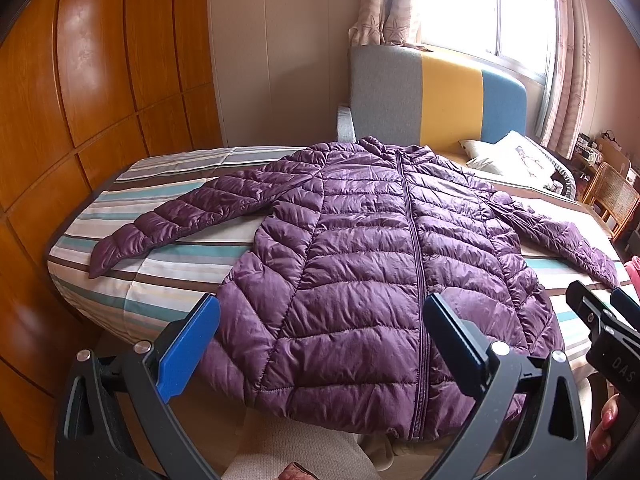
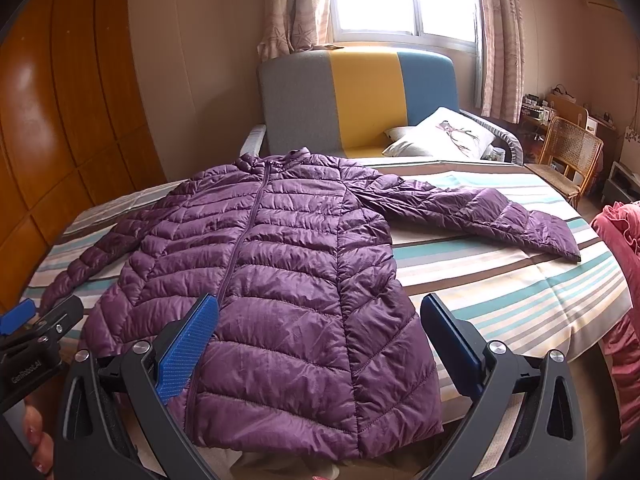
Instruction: Fold large clothes
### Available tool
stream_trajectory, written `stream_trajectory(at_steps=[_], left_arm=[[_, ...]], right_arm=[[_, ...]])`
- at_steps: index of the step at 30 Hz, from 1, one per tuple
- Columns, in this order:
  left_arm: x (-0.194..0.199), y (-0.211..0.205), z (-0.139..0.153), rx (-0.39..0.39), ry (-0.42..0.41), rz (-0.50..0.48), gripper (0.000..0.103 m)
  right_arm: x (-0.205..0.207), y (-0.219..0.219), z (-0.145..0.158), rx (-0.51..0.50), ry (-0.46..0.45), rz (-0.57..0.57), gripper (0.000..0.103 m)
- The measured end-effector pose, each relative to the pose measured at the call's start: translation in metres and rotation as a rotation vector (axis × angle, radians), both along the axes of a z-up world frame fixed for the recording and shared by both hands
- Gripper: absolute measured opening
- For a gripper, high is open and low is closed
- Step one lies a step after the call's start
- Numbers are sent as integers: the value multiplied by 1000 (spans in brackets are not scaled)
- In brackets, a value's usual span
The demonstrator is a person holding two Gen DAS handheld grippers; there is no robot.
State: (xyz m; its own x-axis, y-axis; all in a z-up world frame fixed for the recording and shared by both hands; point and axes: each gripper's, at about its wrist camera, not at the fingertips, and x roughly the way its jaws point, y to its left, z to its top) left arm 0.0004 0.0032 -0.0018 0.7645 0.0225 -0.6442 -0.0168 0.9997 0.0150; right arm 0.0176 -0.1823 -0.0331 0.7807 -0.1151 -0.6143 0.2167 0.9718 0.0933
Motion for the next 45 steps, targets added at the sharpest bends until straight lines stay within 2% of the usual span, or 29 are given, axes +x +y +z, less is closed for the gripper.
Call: stream_trajectory(at_steps=[35,42,45], left_arm=[[4,-4,-8,8,25,-3,101],[14,-9,-16,35,29,-28,101],[23,-8,-21,35,31,-37,101]], right_arm=[[4,-2,-4,8,10,18,100],[16,-23,-12,55,12,11,100],[24,-37,-16,42,12,-12,100]])
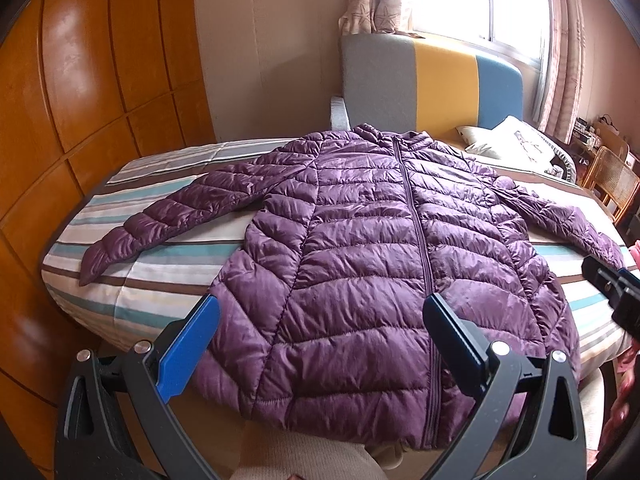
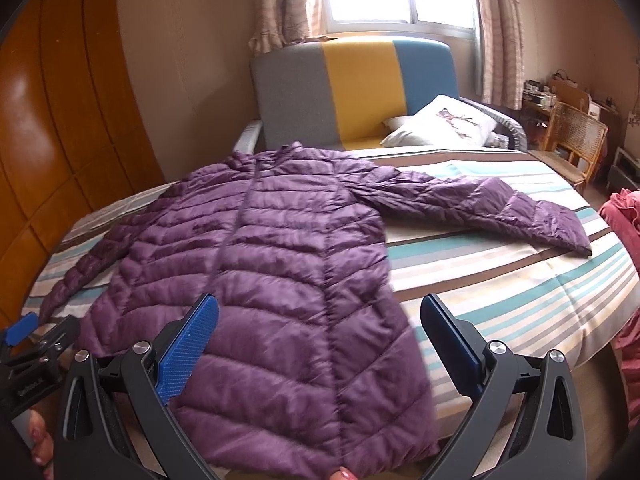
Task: Fold large clothes
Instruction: 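Grasp the purple jacket's sleeve cuff with the right gripper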
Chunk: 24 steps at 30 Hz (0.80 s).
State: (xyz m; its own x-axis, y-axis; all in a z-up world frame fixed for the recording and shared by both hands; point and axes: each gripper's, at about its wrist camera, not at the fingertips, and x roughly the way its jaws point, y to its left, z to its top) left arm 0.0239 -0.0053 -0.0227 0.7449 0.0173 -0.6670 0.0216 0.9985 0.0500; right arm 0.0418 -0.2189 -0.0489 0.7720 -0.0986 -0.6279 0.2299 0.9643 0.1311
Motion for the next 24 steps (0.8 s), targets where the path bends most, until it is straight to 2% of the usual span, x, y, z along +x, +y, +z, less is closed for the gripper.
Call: stream_trajectory(at_steps=[4,7,10,14,18,20,22,24], left_arm=[[22,5,-13,-30,23,-20,101],[42,9,-24,-29,40,-9,101],[62,11,-35,3,34,2,101],[87,8,-46,106,25,29,101],[113,9,-51,97,45,3,101],[125,10,-53,114,34,13,101],[136,13,-56,93,20,12,101],[144,15,-58,67,13,4,101]], right_arm=[[11,-26,-8,26,-12,-18,100],[22,-50,-18,33,31,-65,100],[33,-70,-30,8,103,-128,100],[41,-108,-44,56,119,-197,100],[51,-149,-57,119,124,-272,100],[57,-175,-65,166,123,-317,95],[62,-197,-72,203,138,-374,75],[66,-216,-79,251,146,-422,71]])
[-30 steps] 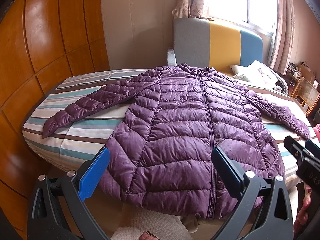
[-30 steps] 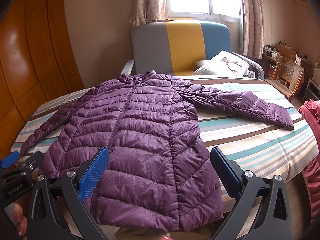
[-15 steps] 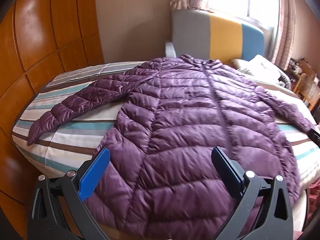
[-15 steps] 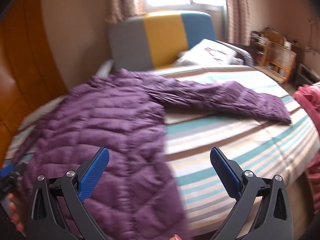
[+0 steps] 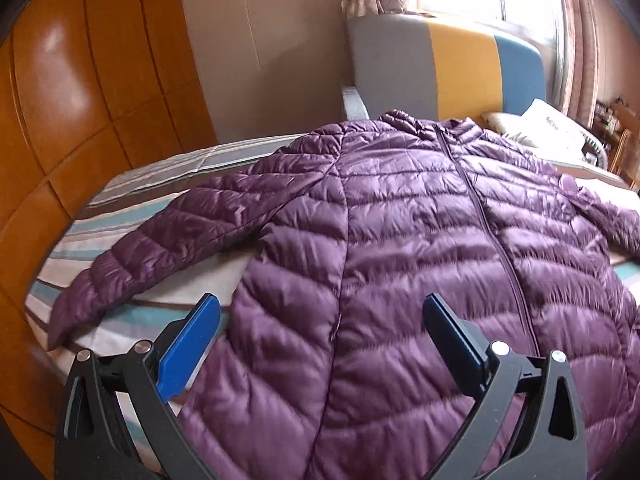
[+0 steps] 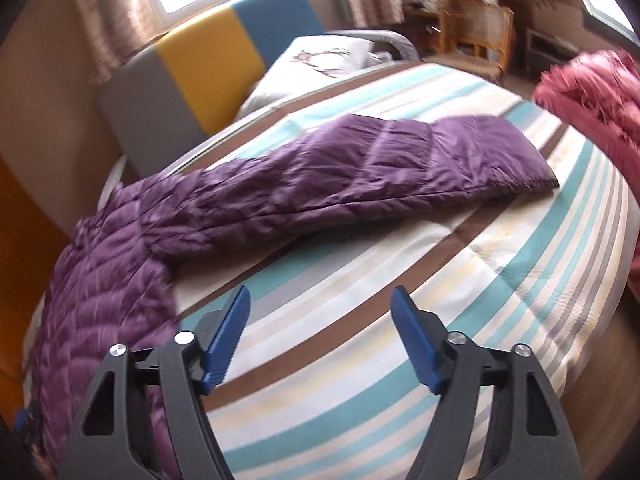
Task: Fold large clothes
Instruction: 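Grasp the purple jacket's sleeve cuff with the right gripper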
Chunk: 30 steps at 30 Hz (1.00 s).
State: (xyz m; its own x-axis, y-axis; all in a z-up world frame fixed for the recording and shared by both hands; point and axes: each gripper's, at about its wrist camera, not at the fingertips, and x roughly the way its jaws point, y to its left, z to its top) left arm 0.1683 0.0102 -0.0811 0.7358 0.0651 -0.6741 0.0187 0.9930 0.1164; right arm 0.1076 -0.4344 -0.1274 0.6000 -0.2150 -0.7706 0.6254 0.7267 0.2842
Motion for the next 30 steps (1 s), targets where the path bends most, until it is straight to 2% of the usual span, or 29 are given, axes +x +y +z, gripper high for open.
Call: stream_trajectory(at_steps=[4,11,16,20,24,25,30], left_arm=[[12,-2,-10,29,1,-2,95],[22,2,-34,14,55,25,96],[25,2,-45,8,72,28,97],[26,2,-52,19,80,33,99],[25,3,-55,11,84,52,101],[24,4,-56,7,84,58,101],[23,3,-57,-4,90,69,101]], right_arm=[[3,-35,-11,93,-48,-98,64],[3,-85,-37,237,-96,-304,62],[8,-106,-41,255,-142,-399,60],[8,-120,-47,284,-172,-485,45],[8,-132,-55,295,-184,-516,14],[10,-132,-56,300,-188,-514,10],[13,-137,-50,227,-187,-511,6]])
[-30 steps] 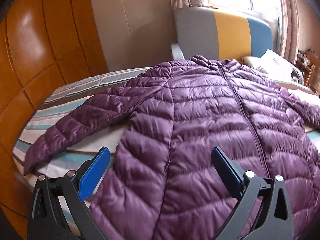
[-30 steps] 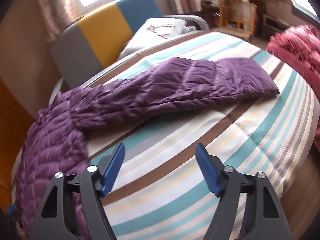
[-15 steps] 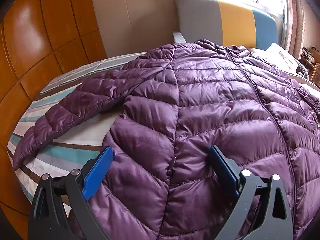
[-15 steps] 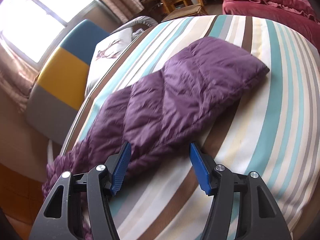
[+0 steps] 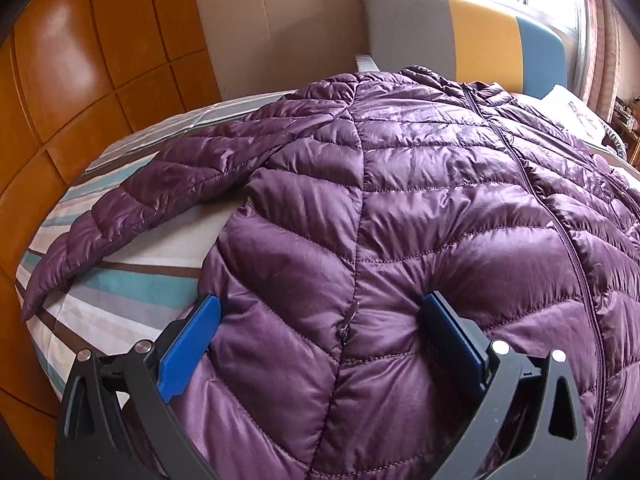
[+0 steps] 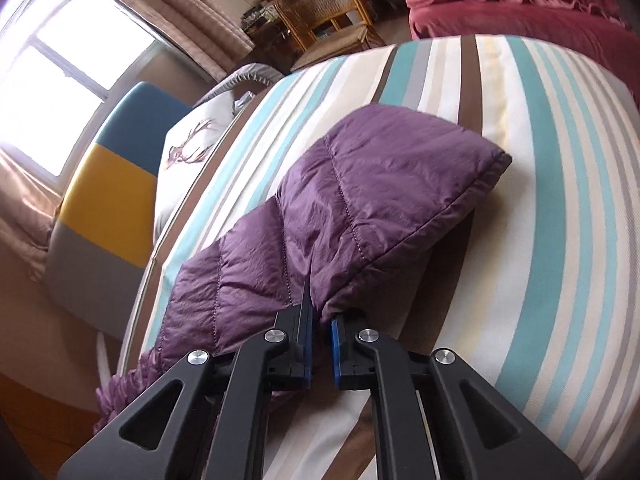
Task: Fold large clothes
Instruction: 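Grasp the purple jacket's sleeve cuff with the right gripper, then fold the held sleeve across the jacket body and open the right gripper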
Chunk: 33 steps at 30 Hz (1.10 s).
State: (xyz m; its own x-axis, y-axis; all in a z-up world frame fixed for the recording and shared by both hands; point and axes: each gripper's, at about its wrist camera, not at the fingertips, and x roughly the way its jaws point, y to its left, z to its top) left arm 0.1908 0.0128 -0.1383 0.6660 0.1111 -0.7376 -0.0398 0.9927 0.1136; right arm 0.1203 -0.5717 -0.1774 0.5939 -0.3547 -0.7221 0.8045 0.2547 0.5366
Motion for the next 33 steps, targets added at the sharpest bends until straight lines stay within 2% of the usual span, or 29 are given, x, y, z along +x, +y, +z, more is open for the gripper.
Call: stream_trajectory(at_steps=[6,9,12,15,19,24,27,33], left_arm=[[0,5,3,-22,9,-4,101],[12,16,9,-57,40,-6,101],[19,23,14,-15,15,19,101],[30,30,8,-43,50,21,101],[32,41,-2,-135,72,34,101],[30,36,-4,-108,53,32,101],[28,34,-4,-107,47,34,101],[26,36,-3,-111,43,32,101]], right_arm=[[2,-1,8,-46,29,-3,6],[7,10,28,-140,43,41,6],[18,31,51,-264,72,109,6],[32,57,73,-397,102,194,6],[65,100,92,-545,135,329,6],[103,166,99,-677,152,518,6],[126,221,92,-755,177,676,6],[156,319,60,-890,252,966,6]])
